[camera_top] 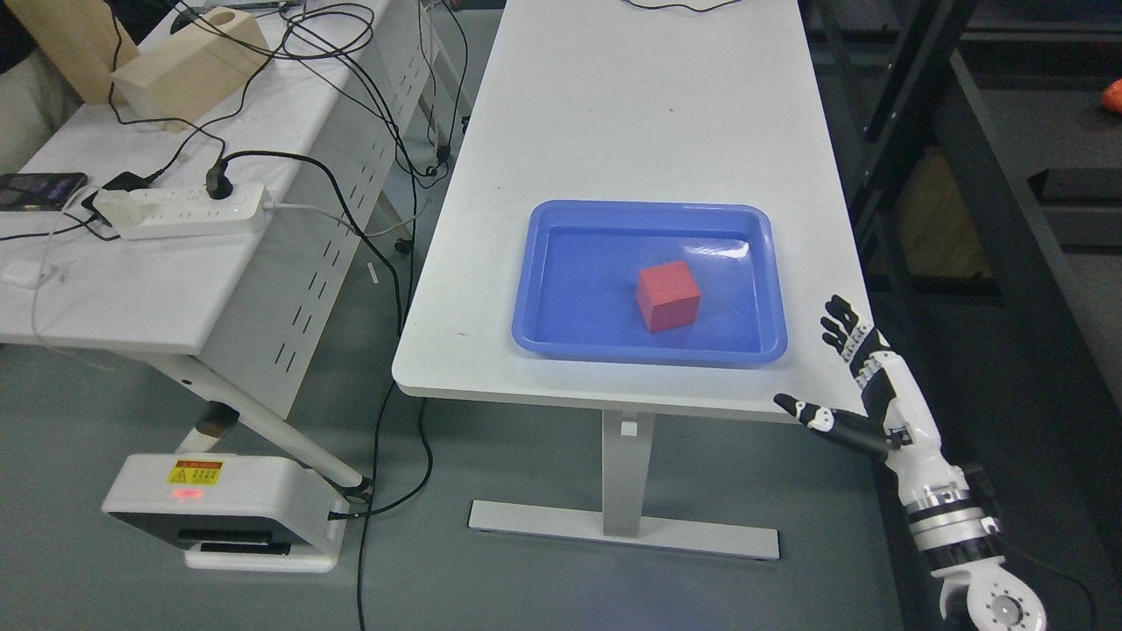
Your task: Pick pink block from left shelf to tray
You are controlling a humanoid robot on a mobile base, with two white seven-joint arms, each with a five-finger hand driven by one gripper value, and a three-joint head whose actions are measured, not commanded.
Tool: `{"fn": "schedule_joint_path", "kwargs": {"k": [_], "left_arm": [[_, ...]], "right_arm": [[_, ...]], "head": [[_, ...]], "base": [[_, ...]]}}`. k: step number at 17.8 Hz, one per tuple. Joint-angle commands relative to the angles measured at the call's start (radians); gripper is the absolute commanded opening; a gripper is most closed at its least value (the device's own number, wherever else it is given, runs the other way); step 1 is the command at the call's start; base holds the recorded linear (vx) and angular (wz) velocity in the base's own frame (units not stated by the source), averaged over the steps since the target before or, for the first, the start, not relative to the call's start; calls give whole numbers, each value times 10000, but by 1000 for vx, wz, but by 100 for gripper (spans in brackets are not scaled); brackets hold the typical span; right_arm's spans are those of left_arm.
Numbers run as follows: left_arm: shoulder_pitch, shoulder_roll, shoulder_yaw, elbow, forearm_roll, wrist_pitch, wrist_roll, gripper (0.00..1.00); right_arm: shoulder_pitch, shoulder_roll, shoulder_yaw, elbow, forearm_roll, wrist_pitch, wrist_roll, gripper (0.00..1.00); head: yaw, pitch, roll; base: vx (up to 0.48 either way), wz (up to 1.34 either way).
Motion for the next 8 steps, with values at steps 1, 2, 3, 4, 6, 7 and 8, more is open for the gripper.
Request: {"fn": "schedule_joint_path", "kwargs": {"k": [1,2,3,4,6,7,8], "left_arm": [[-292,175,0,-175,0,-4,8,100],[-292,175,0,-175,0,-4,8,100],[-292,175,0,-175,0,-4,8,100],[-292,175,0,-175,0,-4,8,100],[-292,175,0,-175,0,-4,8,100],[-292,175,0,-175,0,-4,8,100],[-292,175,0,-175,0,-4,8,100]], "right_arm": [[253,-175,-84,14,63,9,19,99],[283,-175,-23,14,63,9,4,99],[314,-175,-7,14,63,9,4,99],[330,-175,-7,14,63,9,4,99],[360,-175,-22,14,63,55,4,99],[376,-175,-37,14,63,55,4,99],[376,-175,-37,14,63,55,4,99]], "head": [[0,0,0],[0,0,0],[0,0,0],[0,0,0],[0,0,0],[0,0,0],[0,0,0]], "base": [[-189,142],[-189,142],[-169,151],[-169,151],[-147,118],[-140,106],[-138,60]]}}
